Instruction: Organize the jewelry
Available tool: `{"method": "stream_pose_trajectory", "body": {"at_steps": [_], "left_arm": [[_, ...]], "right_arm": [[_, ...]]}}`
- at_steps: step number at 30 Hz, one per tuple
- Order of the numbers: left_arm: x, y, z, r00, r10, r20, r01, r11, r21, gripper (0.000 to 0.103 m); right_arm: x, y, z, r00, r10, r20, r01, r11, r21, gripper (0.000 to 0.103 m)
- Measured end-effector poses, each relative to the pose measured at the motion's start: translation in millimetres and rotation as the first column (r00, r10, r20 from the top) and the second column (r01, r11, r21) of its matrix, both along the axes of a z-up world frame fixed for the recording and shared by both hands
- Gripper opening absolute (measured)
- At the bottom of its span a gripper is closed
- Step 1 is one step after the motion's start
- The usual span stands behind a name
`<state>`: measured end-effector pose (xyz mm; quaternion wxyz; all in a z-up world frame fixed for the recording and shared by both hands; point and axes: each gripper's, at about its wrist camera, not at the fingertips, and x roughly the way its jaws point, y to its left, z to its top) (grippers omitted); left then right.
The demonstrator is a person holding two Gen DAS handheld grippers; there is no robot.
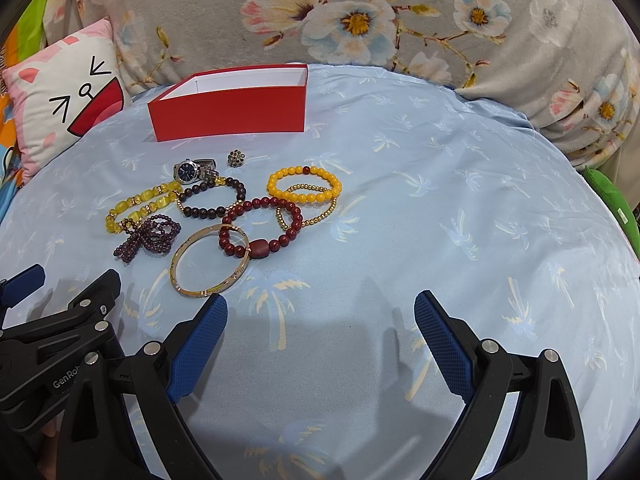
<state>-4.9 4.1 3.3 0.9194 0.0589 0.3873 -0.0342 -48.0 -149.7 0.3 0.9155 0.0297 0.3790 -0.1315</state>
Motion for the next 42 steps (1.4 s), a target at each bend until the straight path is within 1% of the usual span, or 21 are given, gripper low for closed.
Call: {"method": "stream_pose_trajectory", "body": {"at_steps": [7,10,15,16,17,18,20,24,26,28,29,30,33,34,36,37,39,40,42], "left_arm": [[-2,1,2,1.0,0.006,0.005,-0.006,1.0,0.006,0.091],[-3,2,4,1.0,0.009,0.008,-0.009,1.0,-0.003,0.092],[0,19,7,1.0,0.029,0.008,-0.028,0.995,-0.096,0.093],[1,19,6,1.0,0.028,0.006,-0.028,0.994,-0.101,0.093],[4,21,5,1.0,0.018,-0.007,-0.019,0.995,-0.1,0.093],[8,21,6,1.0,0.011,-0.015,-0.012,0.997,-0.08,0.093],[14,23,8,1.0,0.004,-0.015,-0.005,0.998,-0.064,0.093],[29,31,19,1.0,-0.005,-0.021,0.003,0.993,-0.118,0.093],[34,29,23,1.0,-0.017,-0.022,0.014,0.992,-0.125,0.093],[37,21,24,0.999,-0.051,-0.01,0.049,0.99,-0.135,0.093],[35,18,24,0.999,-0.052,-0.008,0.05,0.99,-0.133,0.093],[36,9,23,0.997,-0.082,0.003,0.082,0.988,-0.129,0.093],[37,-9,18,0.993,-0.122,0.001,0.121,0.985,-0.12,0.092],[40,-19,15,0.99,-0.141,-0.008,0.139,0.983,-0.121,0.09],[42,-22,9,0.988,-0.155,-0.017,0.152,0.981,-0.118,0.075],[46,-27,3,0.985,-0.166,-0.037,0.16,0.979,-0.124,0.072],[51,-26,-5,0.983,-0.17,-0.065,0.159,0.977,-0.14,0.062],[55,-27,-12,0.981,-0.171,-0.086,0.156,0.976,-0.154,0.059],[58,-25,-17,0.982,-0.166,-0.089,0.151,0.976,-0.155,0.048]], "right_arm": [[0,0,0,1.0,0.001,0.0,-0.001,1.0,0.0,0.091],[0,1,1,1.0,0.0,-0.001,0.0,1.0,0.002,0.091],[0,-8,1,1.0,-0.002,-0.021,0.002,1.0,0.029,0.091],[-1,-11,2,1.0,-0.003,-0.022,0.004,0.999,0.033,0.091],[-2,-13,2,1.0,-0.002,-0.023,0.002,0.999,0.037,0.091],[-2,-15,2,1.0,0.0,-0.027,0.001,0.999,0.037,0.091],[-1,-20,1,0.999,-0.003,-0.038,0.004,0.999,0.041,0.091],[2,-27,7,1.0,-0.01,-0.024,0.012,0.997,0.073,0.091],[3,-30,11,1.0,-0.012,-0.019,0.013,0.997,0.076,0.091],[6,-31,13,1.0,-0.012,-0.018,0.013,0.997,0.08,0.091],[7,-33,12,1.0,-0.013,-0.021,0.014,0.997,0.079,0.091],[8,-32,11,1.0,-0.012,-0.026,0.014,0.997,0.078,0.091],[9,-34,10,0.999,-0.009,-0.032,0.011,0.997,0.077,0.091],[9,-33,10,0.999,-0.01,-0.03,0.012,0.997,0.075,0.091],[10,-35,9,0.999,-0.017,-0.029,0.019,0.998,0.066,0.091],[10,-36,9,0.999,-0.018,-0.03,0.02,0.998,0.067,0.091],[11,-39,8,0.999,-0.02,-0.033,0.022,0.997,0.073,0.091],[12,-40,8,0.999,-0.02,-0.033,0.022,0.997,0.074,0.091],[12,-41,7,0.999,-0.02,-0.034,0.022,0.997,0.073,0.091]]}}
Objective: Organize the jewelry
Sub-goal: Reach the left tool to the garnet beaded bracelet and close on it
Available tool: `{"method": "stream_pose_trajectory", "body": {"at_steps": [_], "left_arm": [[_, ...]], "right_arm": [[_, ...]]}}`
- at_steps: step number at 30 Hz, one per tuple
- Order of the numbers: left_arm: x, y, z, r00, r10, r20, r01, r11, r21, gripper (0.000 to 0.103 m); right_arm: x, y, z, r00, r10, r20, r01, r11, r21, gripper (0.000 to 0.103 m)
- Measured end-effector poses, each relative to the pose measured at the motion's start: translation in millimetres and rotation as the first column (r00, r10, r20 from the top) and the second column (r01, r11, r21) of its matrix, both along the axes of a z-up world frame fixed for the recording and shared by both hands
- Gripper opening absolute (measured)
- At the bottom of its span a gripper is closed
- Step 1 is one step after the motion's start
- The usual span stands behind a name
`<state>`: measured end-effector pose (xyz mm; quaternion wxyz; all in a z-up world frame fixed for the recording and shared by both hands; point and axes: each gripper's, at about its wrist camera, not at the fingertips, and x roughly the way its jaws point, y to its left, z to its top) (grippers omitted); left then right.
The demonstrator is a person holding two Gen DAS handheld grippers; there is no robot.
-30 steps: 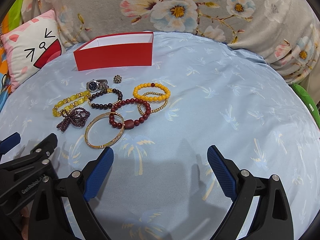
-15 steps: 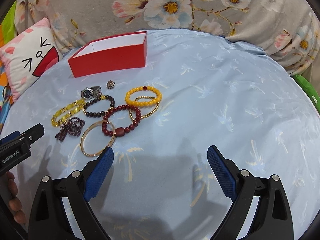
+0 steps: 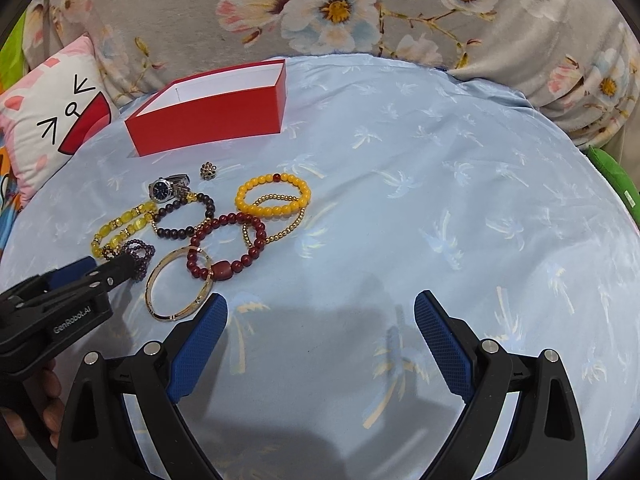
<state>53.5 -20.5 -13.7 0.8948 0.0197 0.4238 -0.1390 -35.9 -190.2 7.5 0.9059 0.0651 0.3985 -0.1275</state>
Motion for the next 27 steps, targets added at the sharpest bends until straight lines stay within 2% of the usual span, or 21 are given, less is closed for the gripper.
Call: {"method": "stream_pose_trajectory", "body": {"at_steps": [1,3,8,14,19,24,27], "left_arm": [[0,0,-1,1.0,-0.004,0.009,0.004,1.0,-0.001,0.044],[2,2,-1,1.0,-0.013,0.004,0.013,1.0,-0.021,0.028],[0,-2,3,0.999,-0.035,0.012,0.035,0.999,-0.034,0.011],[-6,8,17,0.999,-0.023,0.027,0.025,0.998,-0.063,0.007],[-8,27,30,0.999,0.006,0.048,-0.002,0.997,-0.078,0.007],[-7,43,32,0.997,0.037,0.064,-0.032,0.996,-0.078,0.006],[-4,51,30,0.996,0.057,0.063,-0.052,0.996,-0.079,0.006]], "right_arm": [[0,0,0,1.0,0.0,-0.002,0.0,1.0,0.0,0.091],[1,-1,-1,1.0,0.002,-0.005,-0.002,1.0,0.008,0.091],[3,-1,-4,1.0,0.009,-0.013,-0.009,1.0,0.009,0.091],[4,-2,-1,1.0,0.018,-0.016,-0.018,1.0,0.02,0.091],[7,-5,17,1.0,0.022,0.013,-0.022,1.0,-0.001,0.091],[20,-5,32,0.998,0.05,0.037,-0.051,0.998,0.024,0.091],[31,2,35,0.997,0.07,0.043,-0.07,0.998,-0.001,0.091]]}}
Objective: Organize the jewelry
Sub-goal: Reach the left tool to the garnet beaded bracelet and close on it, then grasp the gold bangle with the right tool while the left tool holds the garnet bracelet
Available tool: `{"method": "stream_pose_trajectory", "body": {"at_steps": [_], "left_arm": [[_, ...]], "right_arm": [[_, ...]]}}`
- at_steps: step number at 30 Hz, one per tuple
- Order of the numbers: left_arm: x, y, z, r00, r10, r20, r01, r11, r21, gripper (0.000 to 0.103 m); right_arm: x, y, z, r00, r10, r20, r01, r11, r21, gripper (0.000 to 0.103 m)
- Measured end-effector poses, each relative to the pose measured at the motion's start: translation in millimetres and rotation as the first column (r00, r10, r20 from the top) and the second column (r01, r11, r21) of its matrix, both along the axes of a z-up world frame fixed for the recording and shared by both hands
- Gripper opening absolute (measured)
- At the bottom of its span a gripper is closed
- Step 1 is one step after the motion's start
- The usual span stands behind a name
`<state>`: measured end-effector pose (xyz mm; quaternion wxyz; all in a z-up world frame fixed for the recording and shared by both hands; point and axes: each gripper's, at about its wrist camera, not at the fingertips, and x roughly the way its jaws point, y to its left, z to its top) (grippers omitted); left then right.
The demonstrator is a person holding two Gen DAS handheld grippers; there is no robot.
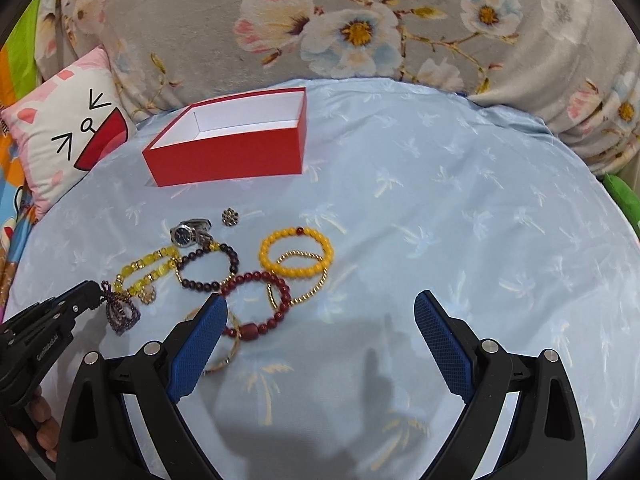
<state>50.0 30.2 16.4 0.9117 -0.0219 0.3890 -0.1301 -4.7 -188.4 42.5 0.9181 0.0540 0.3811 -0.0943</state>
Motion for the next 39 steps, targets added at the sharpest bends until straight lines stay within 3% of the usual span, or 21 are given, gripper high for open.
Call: {"method": "stream_pose_trajectory", "body": {"at_steps": [12,18,24,29,39], "left_arm": [[1,10,-22,0.999,0.024,-0.034,-0.024,1.0,0.013,0.006],[-2,8,-20,0.999,0.024,-0.03,-0.023,1.0,0.007,0.006],[-1,8,-18,0.999,0.025,-0.028,-0.025,1.0,0.005,0.006],[0,12,-21,0.999,0.027,-0.032,-0.027,1.0,-0.001,0.006],[2,14,-23,0.999,0.023,-0.036,-0.023,1.0,-0.009,0.006]], "right_arm": [[17,-7,-21,0.998,-0.017,-0.06,0.018,1.0,0.018,0.084],[6,19,-28,0.995,0.067,-0.072,-0.064,0.997,0.048,0.084],[2,55,-42,0.984,0.141,-0.104,-0.141,0.99,0.01,0.084],[2,65,-51,0.981,0.149,-0.128,-0.145,0.989,0.037,0.082],[17,77,-57,0.98,0.149,-0.133,-0.15,0.989,0.004,0.076]]}}
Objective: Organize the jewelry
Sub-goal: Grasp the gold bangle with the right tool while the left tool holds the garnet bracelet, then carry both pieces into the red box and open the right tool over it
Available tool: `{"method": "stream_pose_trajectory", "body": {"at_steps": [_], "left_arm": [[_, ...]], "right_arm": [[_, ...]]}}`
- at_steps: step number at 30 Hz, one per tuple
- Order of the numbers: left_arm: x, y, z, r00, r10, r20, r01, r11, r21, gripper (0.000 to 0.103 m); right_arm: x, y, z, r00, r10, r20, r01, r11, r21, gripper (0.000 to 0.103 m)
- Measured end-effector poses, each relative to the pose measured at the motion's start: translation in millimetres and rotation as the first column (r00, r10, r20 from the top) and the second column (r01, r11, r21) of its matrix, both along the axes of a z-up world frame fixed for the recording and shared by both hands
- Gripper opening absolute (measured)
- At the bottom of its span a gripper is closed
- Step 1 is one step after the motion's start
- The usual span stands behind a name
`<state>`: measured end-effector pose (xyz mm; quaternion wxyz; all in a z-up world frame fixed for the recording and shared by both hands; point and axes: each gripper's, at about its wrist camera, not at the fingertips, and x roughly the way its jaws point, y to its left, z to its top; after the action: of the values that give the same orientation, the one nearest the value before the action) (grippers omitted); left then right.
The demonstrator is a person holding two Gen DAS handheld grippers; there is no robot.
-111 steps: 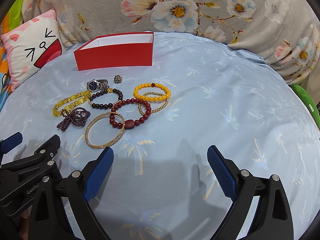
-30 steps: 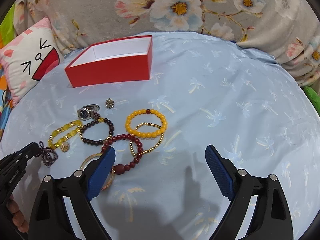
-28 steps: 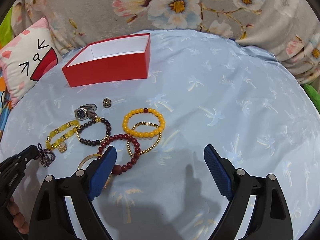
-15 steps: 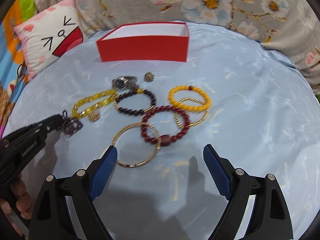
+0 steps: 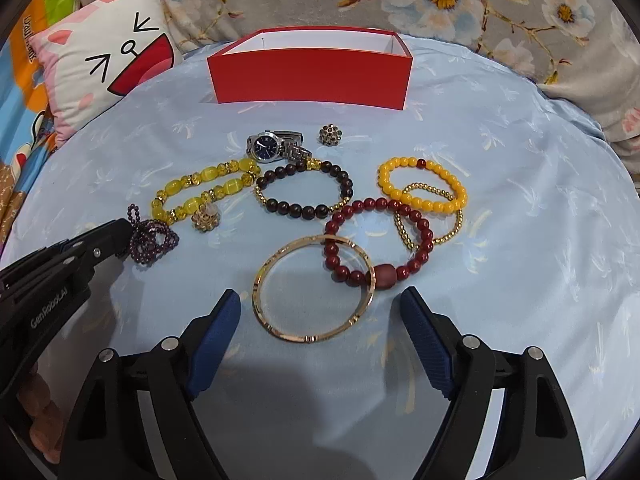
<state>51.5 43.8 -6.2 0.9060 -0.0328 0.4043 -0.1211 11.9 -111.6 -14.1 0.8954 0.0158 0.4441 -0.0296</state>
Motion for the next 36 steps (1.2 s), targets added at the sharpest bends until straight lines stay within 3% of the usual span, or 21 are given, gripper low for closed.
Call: {"method": "stream_pose_trajectory", "body": {"at_steps": [5,19,24,36], "left_arm": [[0,0,0,1.0,0.0,-0.001,0.0,1.0,-0.003,0.006],[-8,-4,13,1.0,-0.009,0.007,0.009,1.0,-0.024,0.006],[-14,-6,29,1.0,-0.024,0.018,0.025,0.998,-0.056,0.006],[-22,-16,67,0.994,-0.065,0.083,0.07,0.996,-0.056,0.006]], "right_arm": [[2,-1,2,1.0,-0.003,0.018,0.003,1.0,-0.007,0.059],[-10,-21,16,0.999,-0.024,0.047,0.021,0.998,0.061,0.059],[-19,-29,31,0.996,-0.034,0.084,0.029,0.998,0.064,0.059],[-27,-43,56,0.989,-0.042,0.141,0.032,0.997,0.075,0.059]]}}
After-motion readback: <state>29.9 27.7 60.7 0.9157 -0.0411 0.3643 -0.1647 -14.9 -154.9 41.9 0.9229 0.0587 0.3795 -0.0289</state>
